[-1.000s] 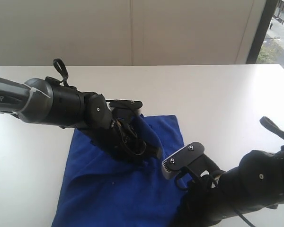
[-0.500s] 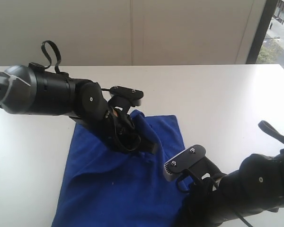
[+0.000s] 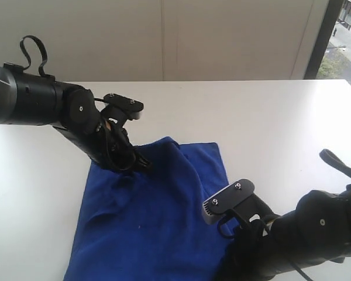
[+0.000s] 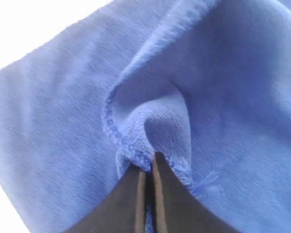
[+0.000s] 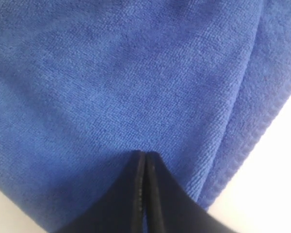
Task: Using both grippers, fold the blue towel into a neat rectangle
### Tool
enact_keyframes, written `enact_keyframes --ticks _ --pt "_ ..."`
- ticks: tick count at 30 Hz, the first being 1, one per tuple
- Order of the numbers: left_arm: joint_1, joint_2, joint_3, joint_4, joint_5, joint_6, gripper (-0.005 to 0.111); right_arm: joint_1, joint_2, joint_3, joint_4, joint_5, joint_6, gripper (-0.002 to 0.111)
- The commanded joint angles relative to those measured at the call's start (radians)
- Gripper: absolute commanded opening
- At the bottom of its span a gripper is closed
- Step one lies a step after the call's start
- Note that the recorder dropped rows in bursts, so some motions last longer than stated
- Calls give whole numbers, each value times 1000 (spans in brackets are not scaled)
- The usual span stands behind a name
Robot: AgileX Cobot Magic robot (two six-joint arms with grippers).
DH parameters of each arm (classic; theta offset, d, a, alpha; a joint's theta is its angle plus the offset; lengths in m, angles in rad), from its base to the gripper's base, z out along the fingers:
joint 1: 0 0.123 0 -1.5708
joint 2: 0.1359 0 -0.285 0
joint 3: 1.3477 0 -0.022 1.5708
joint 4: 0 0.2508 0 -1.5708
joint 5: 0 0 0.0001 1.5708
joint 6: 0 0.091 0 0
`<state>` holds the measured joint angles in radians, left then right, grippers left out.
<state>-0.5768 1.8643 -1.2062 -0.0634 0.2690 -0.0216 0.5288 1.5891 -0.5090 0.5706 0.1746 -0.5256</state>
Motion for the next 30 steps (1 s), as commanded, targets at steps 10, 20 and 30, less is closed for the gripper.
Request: enact_keyframes --ticks 10,20,30 --pt "21 1 -6 275 -86 -6 0 2 29 11 -2 52 -17 0" --pt "97 10 -6 282 -102 -5 0 2 29 11 -2 63 -17 0" --pt "116 14 -6 382 -147 -4 0 2 29 11 -2 73 -17 0"
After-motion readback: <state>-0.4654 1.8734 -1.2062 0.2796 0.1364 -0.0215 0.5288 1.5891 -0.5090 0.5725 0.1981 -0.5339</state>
